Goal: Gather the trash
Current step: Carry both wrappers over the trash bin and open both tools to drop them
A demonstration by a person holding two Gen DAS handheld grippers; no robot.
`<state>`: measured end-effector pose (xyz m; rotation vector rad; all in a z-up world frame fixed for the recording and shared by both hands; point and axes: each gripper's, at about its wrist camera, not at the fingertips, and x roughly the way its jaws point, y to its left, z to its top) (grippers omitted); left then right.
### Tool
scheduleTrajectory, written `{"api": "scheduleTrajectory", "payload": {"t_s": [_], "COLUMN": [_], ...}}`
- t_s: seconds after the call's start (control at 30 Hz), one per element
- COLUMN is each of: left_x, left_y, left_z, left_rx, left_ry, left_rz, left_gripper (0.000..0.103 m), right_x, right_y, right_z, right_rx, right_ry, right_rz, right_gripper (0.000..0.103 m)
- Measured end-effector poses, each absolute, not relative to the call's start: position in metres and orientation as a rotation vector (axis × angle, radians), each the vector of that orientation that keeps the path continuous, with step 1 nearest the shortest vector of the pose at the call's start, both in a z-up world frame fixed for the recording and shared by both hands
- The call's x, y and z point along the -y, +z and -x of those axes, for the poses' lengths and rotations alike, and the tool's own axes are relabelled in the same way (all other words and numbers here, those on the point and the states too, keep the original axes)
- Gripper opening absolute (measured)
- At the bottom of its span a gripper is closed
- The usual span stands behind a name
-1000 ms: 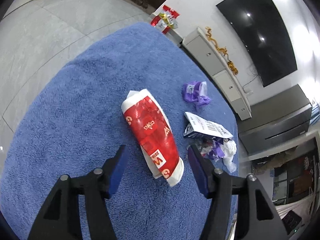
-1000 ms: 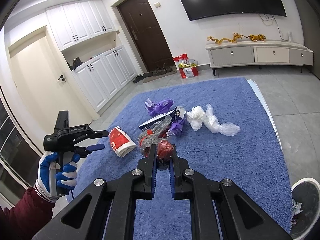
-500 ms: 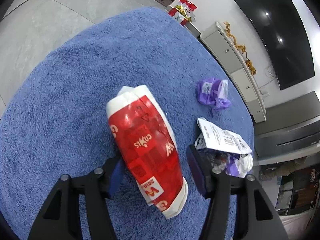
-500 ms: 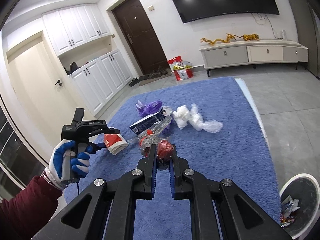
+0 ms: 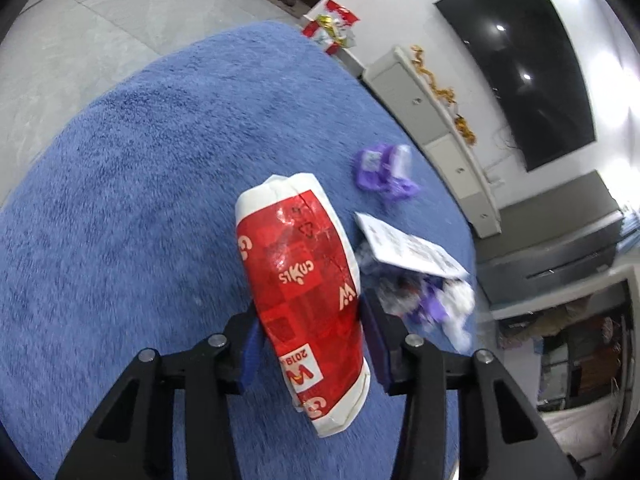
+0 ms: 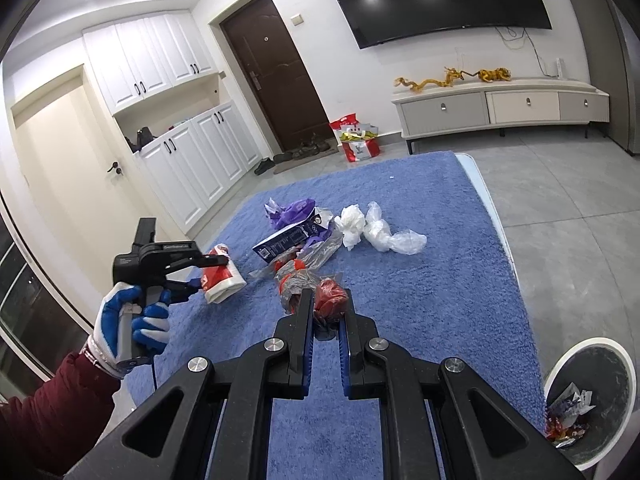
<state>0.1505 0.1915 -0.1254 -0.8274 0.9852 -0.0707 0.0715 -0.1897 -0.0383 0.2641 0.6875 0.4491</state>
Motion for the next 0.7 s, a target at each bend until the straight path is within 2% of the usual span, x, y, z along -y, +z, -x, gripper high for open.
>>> {"api": "scheduleTrajectory", "payload": {"t_s": [0.3, 0.7], "left_x": [-0.144, 0.057], "left_y": [-0.061, 0.021], "left_z": [-0.127, -0.135], "left_rx": [-0.944, -0.974], "left_ry": [-0.272, -0.653], "left_rz": [0.731, 0.502], "left_gripper": [0.043, 0.043], "right_x": [0.232, 0.360], "right_y": [-0.036, -0.039], "right_z": [-0.047, 0.010], "right_rx": [-0.660, -0.596], "right_ry": [0.398, 0.160], "right_rz": [-0.292, -0.378], "right_gripper": [0.011, 0.011]}}
